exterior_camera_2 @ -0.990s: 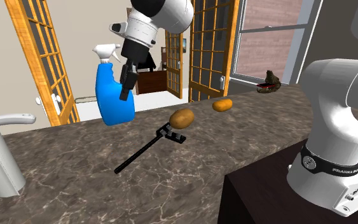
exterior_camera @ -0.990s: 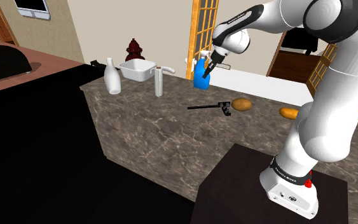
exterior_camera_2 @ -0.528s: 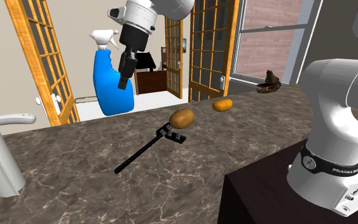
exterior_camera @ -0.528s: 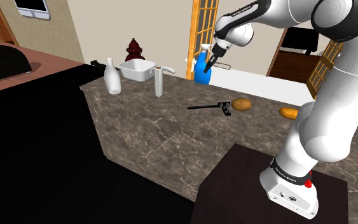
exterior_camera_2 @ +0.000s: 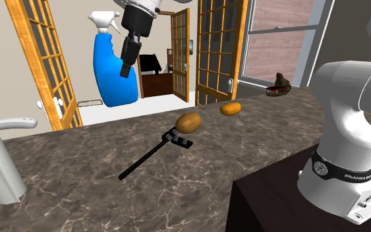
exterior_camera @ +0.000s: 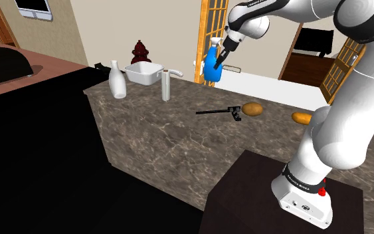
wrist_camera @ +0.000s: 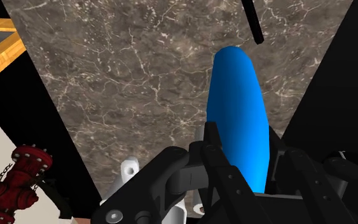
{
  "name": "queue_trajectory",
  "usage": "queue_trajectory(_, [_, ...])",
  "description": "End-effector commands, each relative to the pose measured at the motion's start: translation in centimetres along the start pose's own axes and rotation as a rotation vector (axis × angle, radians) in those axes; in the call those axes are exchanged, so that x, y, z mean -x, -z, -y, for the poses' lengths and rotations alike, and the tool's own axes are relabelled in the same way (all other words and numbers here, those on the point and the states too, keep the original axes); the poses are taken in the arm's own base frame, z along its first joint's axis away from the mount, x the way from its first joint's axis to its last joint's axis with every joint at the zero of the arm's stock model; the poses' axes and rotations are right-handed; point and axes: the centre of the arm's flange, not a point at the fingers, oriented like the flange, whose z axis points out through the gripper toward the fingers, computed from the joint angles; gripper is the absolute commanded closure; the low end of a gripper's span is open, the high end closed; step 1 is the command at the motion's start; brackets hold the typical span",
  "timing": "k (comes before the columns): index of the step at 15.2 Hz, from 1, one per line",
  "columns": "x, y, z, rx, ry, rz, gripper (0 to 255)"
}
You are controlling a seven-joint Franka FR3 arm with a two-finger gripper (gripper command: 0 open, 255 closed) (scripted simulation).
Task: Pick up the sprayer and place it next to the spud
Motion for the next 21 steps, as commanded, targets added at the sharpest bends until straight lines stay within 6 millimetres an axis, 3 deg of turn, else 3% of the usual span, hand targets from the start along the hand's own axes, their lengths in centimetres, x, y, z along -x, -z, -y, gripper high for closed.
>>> queue_trajectory(1, [-0.4, 1.0, -0.1, 0.0, 0.0, 0.0, 255])
queue_trajectory(19, [-4.0, 9.6, -0.1, 0.0, 0.0, 0.0, 255])
queue_trajectory(21, [-1.9, 10.5, -1.3, 0.0, 0.0, 0.0, 255])
